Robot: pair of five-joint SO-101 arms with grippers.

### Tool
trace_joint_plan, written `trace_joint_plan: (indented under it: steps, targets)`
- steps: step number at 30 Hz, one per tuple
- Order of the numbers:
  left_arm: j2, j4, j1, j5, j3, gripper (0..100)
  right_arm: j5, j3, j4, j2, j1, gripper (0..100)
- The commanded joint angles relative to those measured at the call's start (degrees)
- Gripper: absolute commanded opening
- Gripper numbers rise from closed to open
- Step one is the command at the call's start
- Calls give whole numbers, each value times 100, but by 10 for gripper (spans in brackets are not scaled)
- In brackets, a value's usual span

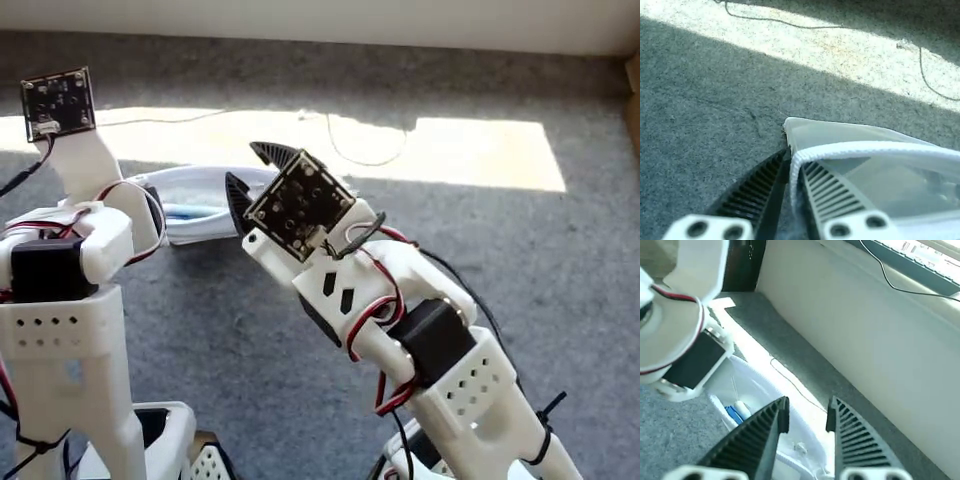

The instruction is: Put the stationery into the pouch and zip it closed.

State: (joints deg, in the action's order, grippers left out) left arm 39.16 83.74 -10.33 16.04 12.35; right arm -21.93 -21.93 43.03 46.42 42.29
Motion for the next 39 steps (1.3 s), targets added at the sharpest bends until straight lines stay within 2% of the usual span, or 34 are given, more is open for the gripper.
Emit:
trace_joint_plan:
  steps: [1, 9, 18, 29, 39]
  targets:
    - [101, 9, -92, -53, -66, 7, -35, 497, 470, 75, -242, 112]
    - [101, -9, -92, -53, -57, 7, -9, 743, 1886, 84, -286, 112]
    - [75, -26, -92, -53, -57, 8, 791, 479, 1947, 75, -541, 112]
    - [75, -26, -92, -53, -57, 8, 818, -699, 1165, 75, -541, 113]
    - [75, -26, -92, -53, -57, 8, 791, -1938, -453, 31, -857, 113]
